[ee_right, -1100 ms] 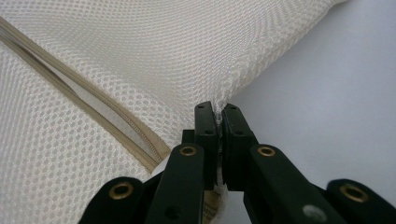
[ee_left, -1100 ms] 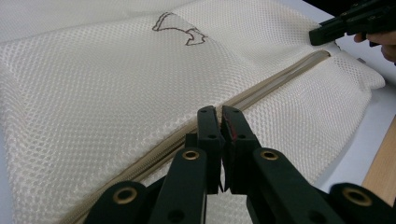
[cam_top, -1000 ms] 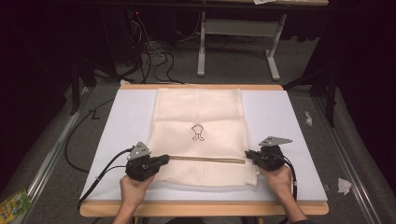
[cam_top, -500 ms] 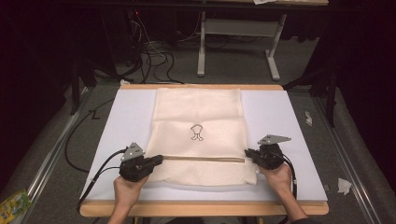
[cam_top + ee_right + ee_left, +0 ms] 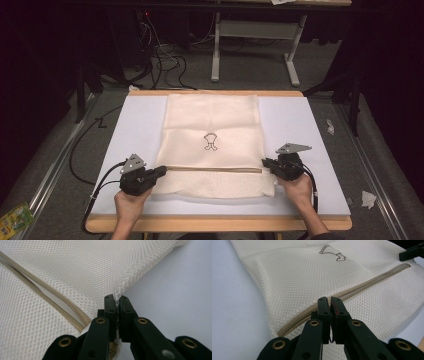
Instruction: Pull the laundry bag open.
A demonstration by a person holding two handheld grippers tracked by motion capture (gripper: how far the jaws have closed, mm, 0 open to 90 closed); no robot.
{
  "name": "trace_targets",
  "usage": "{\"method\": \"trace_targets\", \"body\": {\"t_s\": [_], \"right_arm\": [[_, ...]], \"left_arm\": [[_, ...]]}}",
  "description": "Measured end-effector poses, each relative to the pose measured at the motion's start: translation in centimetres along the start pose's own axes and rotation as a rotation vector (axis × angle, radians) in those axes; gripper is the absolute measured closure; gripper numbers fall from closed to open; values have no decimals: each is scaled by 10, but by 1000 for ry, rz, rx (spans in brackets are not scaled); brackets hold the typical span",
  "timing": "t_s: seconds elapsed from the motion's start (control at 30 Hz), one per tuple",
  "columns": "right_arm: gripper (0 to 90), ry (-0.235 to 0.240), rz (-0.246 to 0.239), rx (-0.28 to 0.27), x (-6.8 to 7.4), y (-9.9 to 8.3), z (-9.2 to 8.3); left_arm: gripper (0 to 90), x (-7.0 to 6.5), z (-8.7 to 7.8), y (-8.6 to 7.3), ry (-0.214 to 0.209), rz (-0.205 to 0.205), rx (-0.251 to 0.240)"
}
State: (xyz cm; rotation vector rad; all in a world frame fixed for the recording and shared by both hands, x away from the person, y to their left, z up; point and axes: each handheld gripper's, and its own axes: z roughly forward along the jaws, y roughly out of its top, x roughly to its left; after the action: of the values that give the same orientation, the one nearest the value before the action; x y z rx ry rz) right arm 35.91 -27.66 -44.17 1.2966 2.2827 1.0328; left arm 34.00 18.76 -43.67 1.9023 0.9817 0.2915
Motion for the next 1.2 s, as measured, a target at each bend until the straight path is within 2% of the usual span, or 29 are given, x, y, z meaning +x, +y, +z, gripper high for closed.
{"method": "trace_targets", "body": {"t_s": [0.37, 0.53, 0.7, 0.83, 0.9, 1.0, 1.1, 1.2], "right_arm": [[879, 7, -8, -2, 0, 1, 1], [879, 7, -7, -8, 0, 1, 1], [879, 7, -2, -12, 1, 1, 2], [879, -2, -25, 8, 3, 2, 3], [879, -10, -31, -7, 4, 2, 2], [879, -21, -36, -5, 4, 2, 3], [879, -13, -27, -7, 3, 2, 2], [879, -16, -37, -6, 5, 3, 3]], "left_arm": [[870, 6, -3, 0, 14, -15, -12], [870, 5, -3, -1, 23, -2, 2], [871, 6, -4, 1, 17, -7, -10], [870, 6, -5, 1, 21, -3, -5], [870, 7, -6, 1, 36, 1, -6], [870, 12, -10, 0, 37, -17, -18], [870, 14, -12, -1, 37, -23, -16], [870, 14, -13, -1, 42, -25, -25]]}}
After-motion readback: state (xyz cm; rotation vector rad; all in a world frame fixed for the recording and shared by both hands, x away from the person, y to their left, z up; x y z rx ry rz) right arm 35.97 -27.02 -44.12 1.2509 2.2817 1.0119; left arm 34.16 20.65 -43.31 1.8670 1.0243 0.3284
